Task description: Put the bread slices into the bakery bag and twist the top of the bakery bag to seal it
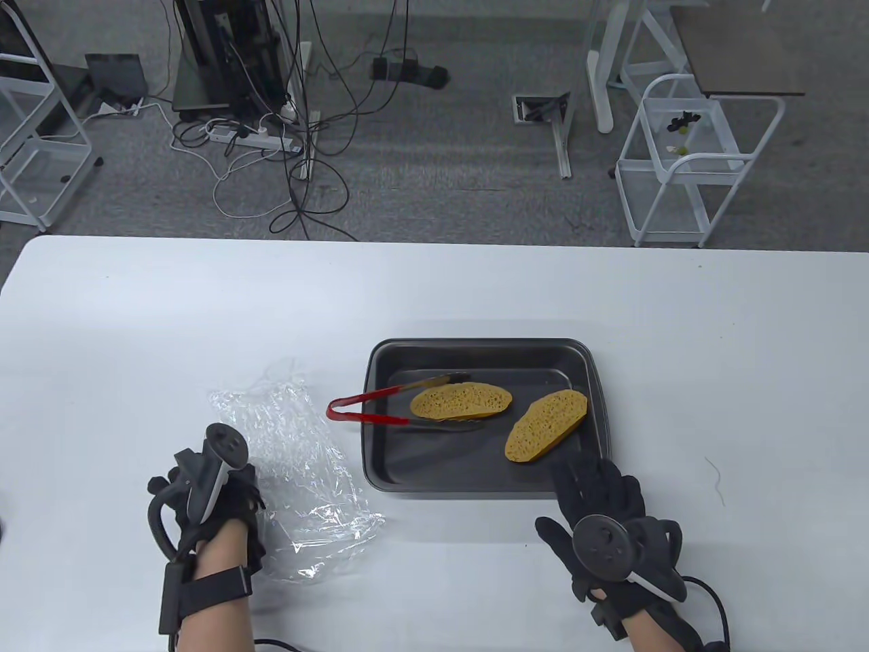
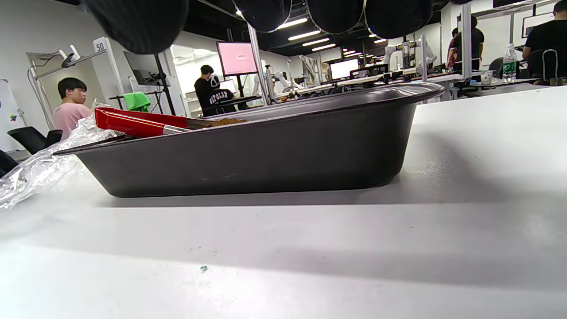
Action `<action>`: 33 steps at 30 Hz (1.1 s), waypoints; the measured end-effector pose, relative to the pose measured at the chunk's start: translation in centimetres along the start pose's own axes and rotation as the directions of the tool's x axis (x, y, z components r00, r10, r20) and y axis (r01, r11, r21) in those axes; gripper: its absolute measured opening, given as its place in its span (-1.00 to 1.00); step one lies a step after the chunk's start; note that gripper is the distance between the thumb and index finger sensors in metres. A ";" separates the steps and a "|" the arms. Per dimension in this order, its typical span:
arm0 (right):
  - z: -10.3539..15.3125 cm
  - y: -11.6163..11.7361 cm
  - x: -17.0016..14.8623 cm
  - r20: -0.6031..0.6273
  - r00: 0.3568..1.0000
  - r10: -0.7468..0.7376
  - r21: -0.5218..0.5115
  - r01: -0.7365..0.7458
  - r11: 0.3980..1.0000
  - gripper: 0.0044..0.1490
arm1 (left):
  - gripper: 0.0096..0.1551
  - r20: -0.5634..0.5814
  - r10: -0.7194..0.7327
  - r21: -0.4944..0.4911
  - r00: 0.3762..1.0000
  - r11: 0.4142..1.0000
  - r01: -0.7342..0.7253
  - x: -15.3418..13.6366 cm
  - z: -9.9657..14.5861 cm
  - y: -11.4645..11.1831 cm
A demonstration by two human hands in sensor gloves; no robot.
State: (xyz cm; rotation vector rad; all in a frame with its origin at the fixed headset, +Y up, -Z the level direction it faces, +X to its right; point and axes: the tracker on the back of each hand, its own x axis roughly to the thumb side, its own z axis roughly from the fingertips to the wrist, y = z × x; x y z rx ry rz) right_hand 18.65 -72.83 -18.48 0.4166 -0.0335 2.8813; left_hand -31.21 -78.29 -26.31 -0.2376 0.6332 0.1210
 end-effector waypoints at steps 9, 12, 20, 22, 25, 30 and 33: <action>0.0 -0.1 -0.2 0.002 1.000 -0.017 -0.008 0.017 1.000 0.04 | -0.58 0.063 0.209 0.107 0.976 0.971 -0.215 -3.9 1.6 7.3; 0.0 -0.1 -0.2 0.003 1.000 -0.020 -0.009 0.020 1.000 0.04 | -0.56 0.080 0.211 0.252 0.974 0.941 -0.225 -5.9 3.3 11.8; -0.1 -0.2 -0.6 0.010 0.997 -0.073 -0.046 0.073 0.996 0.04 | -0.54 0.493 0.235 0.379 0.838 0.809 -0.450 -5.5 10.0 18.0; -0.1 -0.3 -0.9 0.016 0.993 -0.113 -0.068 0.114 0.991 0.04 | -0.54 0.620 0.166 0.364 0.767 0.805 -0.469 -3.3 12.2 17.7; -0.1 -0.6 -1.3 0.028 0.987 -0.160 -0.132 0.162 0.978 0.05 | -0.54 0.725 -0.016 0.398 0.688 0.826 -0.400 0.6 15.5 16.7; 0.6 -1.5 -1.5 0.108 0.968 -0.228 -0.222 0.247 0.943 0.11 | -0.53 0.692 -0.425 0.618 0.583 0.767 -0.173 6.8 20.4 14.3; 1.0 -1.8 -1.2 0.185 0.946 -0.266 -0.232 0.305 0.924 0.17 | -0.53 0.689 -0.485 0.636 0.538 0.761 -0.128 9.0 21.7 13.1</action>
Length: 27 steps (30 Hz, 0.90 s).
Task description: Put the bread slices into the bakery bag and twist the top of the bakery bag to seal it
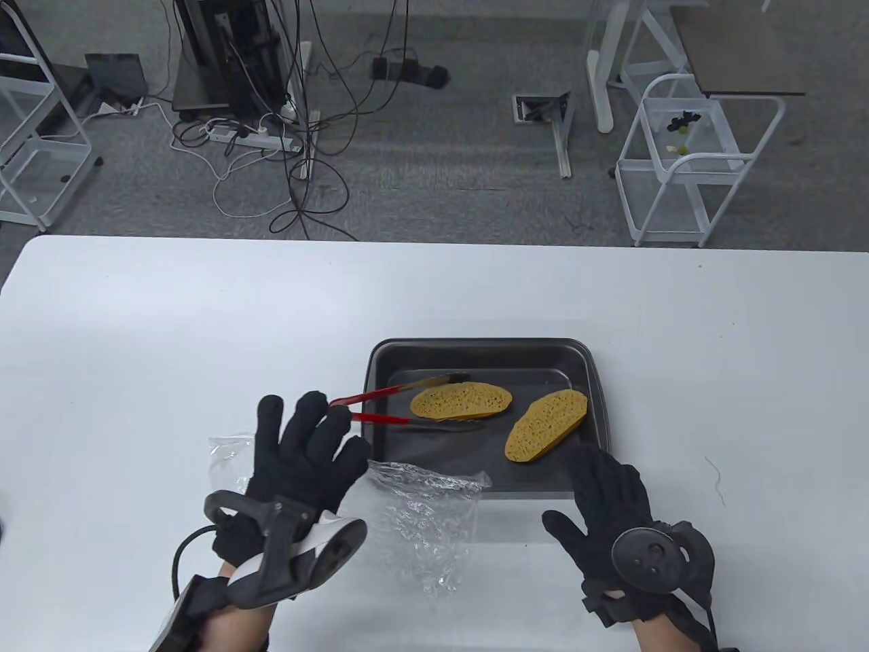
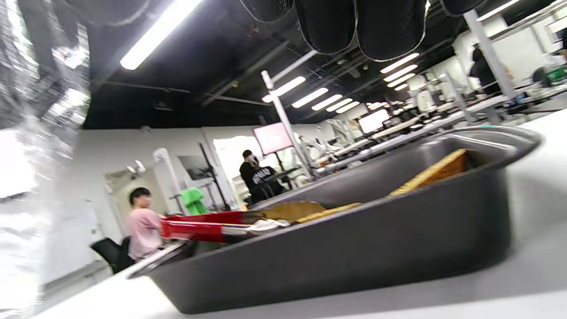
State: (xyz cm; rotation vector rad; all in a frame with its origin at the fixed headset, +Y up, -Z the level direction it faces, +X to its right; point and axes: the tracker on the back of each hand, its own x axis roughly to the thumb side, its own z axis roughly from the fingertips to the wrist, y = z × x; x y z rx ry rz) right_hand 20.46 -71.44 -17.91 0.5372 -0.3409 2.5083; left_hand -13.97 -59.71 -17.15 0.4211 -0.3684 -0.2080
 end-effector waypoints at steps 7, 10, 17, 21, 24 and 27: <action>-0.2 1.3 1.5 0.085 0.992 -0.094 0.119 0.084 0.989 0.26 | -0.53 0.079 0.048 -0.001 0.996 0.999 -0.048 3.1 -1.2 -0.4; -0.5 1.9 1.8 0.078 0.986 -0.146 0.163 0.132 0.978 0.22 | -0.53 0.120 0.075 0.018 0.990 0.997 -0.078 4.3 -1.3 -0.2; -0.5 1.7 1.4 0.003 0.959 -0.282 0.059 0.281 0.958 -0.43 | -0.45 0.057 0.074 0.036 0.996 0.996 -0.076 6.4 -1.8 0.4; 0.4 -0.8 0.6 -0.069 0.920 -0.386 -0.284 0.353 0.891 -0.46 | -0.17 -0.034 0.231 0.080 0.972 0.970 -0.227 7.9 -0.1 1.7; 1.1 -2.6 0.5 -0.092 0.939 -0.331 -0.460 0.255 0.851 -0.46 | 0.02 -0.026 0.260 0.100 0.965 0.962 -0.256 10.6 1.3 3.0; 1.6 -3.8 0.5 -0.129 0.968 -0.217 -0.561 0.110 0.820 -0.45 | 0.20 -0.033 0.266 0.057 0.963 0.963 -0.264 13.8 2.5 3.9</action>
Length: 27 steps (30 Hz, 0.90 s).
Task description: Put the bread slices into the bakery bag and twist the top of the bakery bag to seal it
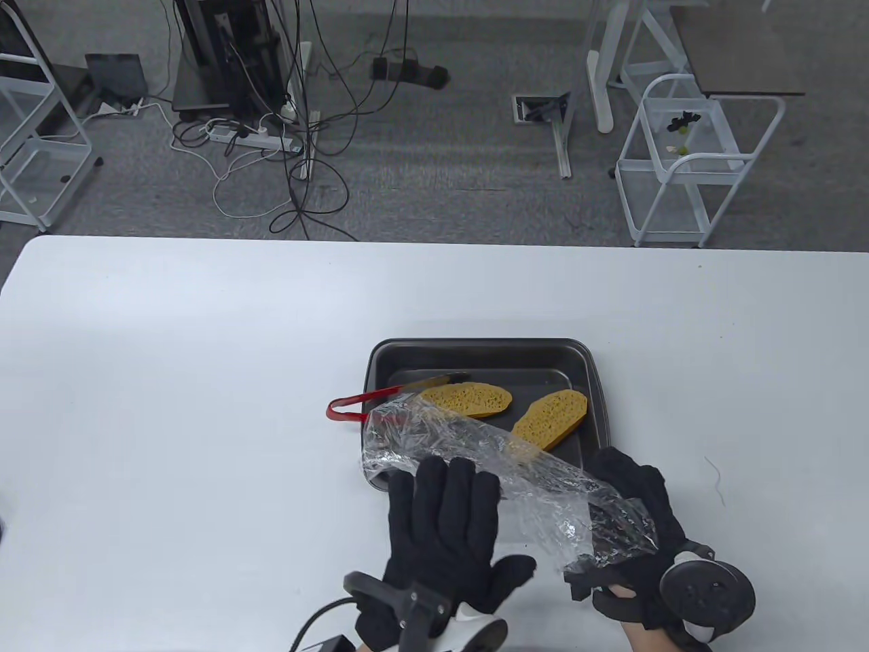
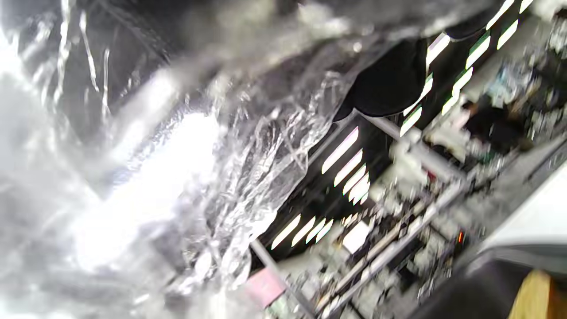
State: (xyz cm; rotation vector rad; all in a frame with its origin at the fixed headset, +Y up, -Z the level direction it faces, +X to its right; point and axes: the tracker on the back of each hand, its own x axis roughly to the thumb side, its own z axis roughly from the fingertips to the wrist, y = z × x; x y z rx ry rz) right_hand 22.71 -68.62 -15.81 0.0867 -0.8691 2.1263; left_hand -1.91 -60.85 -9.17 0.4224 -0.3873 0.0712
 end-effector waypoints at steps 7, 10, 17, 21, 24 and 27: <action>-0.2 -0.6 -1.5 -0.153 0.988 0.028 0.017 -0.025 1.000 -0.44 | 0.06 -0.006 -0.108 0.130 0.994 0.986 0.108 4.0 2.6 -0.6; 0.1 0.1 -1.8 -0.223 0.975 -0.025 0.055 0.038 0.998 -0.43 | 0.09 -0.023 -0.050 -0.122 0.998 0.991 0.047 3.6 0.7 -3.0; 1.2 2.2 1.0 -0.051 0.996 0.078 0.118 -0.071 0.990 -0.42 | 0.37 -0.197 0.088 -0.226 0.976 0.965 -0.132 1.4 -1.8 -7.9; 1.8 2.7 1.9 0.050 0.997 0.066 0.145 -0.072 0.987 -0.41 | 0.30 -0.310 0.105 -0.098 0.945 0.985 -0.142 -0.6 -1.4 -9.3; 2.4 3.4 3.4 0.150 0.981 0.120 0.135 -0.140 0.981 -0.40 | 0.14 -0.323 0.141 -0.084 0.936 0.981 -0.177 -0.7 -1.2 -9.5; 2.8 3.7 4.4 0.233 0.959 0.160 0.113 -0.190 0.975 -0.39 | -0.36 -0.366 -0.018 -0.045 0.930 0.999 0.002 -1.3 -1.3 -9.2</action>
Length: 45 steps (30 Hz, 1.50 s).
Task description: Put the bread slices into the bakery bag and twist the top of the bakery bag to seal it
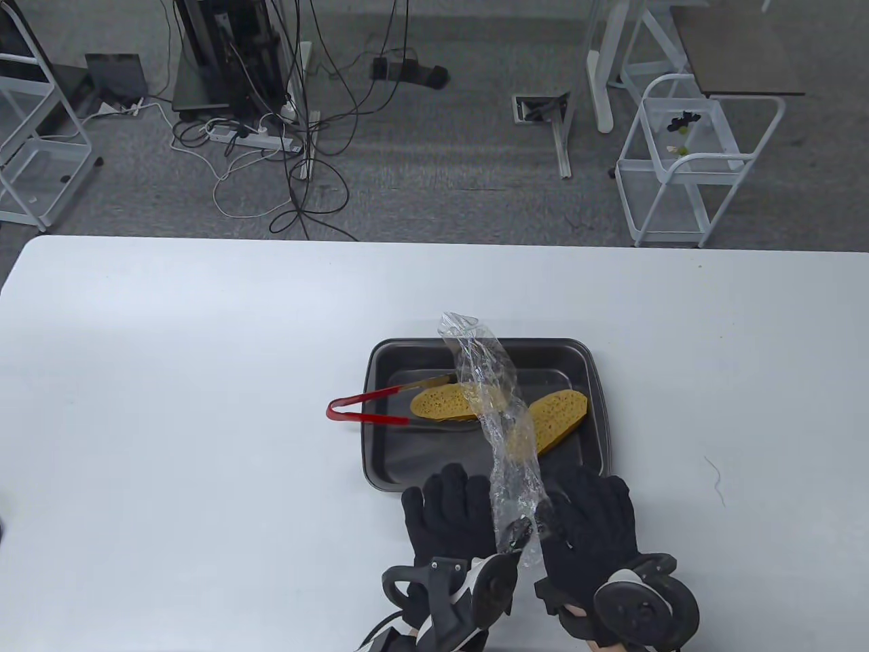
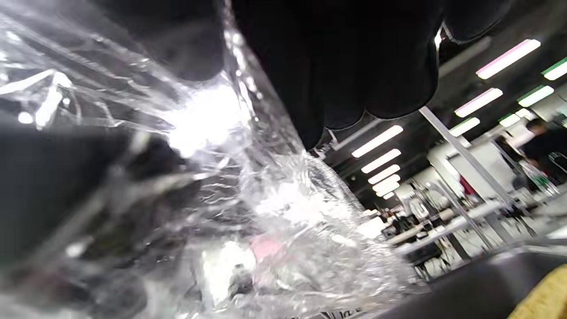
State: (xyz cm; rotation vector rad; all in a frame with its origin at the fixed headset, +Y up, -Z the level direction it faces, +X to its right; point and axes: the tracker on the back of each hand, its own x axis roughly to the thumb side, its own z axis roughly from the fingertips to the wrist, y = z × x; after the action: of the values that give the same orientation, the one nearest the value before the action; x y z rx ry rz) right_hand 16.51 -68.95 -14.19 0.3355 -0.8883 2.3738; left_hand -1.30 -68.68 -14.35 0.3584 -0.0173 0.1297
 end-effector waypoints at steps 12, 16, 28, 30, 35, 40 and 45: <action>-0.8 -1.2 -1.8 -0.074 0.941 0.331 0.026 -0.330 0.944 -0.41 | -0.61 -0.263 0.210 0.025 0.942 0.977 -0.211 -8.0 -1.6 1.3; -0.8 -0.9 -0.7 -0.004 0.937 0.350 0.043 -0.350 0.936 -0.41 | -0.61 -0.254 0.149 0.049 0.956 0.989 -0.141 -7.9 -1.3 1.6; 0.6 -4.5 2.9 0.276 0.892 0.358 -0.350 -0.254 0.902 -0.35 | -0.47 0.153 0.211 0.397 0.966 0.882 -0.255 -4.3 2.5 5.1; 0.0 -4.2 1.5 0.277 0.909 0.312 -0.321 -0.219 0.921 -0.34 | -0.46 0.119 0.165 0.430 0.979 0.881 -0.200 -4.4 2.4 5.2; -1.2 1.9 -4.4 0.044 0.951 0.305 0.414 -0.295 0.861 -0.37 | -0.44 -0.243 -0.043 -0.166 0.969 0.986 0.002 -5.7 -1.3 -0.7; -1.2 2.2 -4.1 0.108 0.944 0.311 0.378 -0.328 0.866 -0.39 | -0.43 -0.249 0.035 -0.185 0.968 0.979 -0.083 -6.5 -1.6 -1.8; -0.5 -2.0 -0.9 0.185 0.953 0.241 -0.094 -0.227 0.969 -0.35 | -0.41 0.014 0.230 0.142 0.973 0.963 -0.230 -5.9 0.0 1.3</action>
State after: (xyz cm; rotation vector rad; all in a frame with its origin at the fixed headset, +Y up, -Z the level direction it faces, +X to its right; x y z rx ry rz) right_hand 18.42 -67.75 -13.92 0.4629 -1.1589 2.5490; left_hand -7.31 -68.21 -14.12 0.4996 -0.0473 0.3632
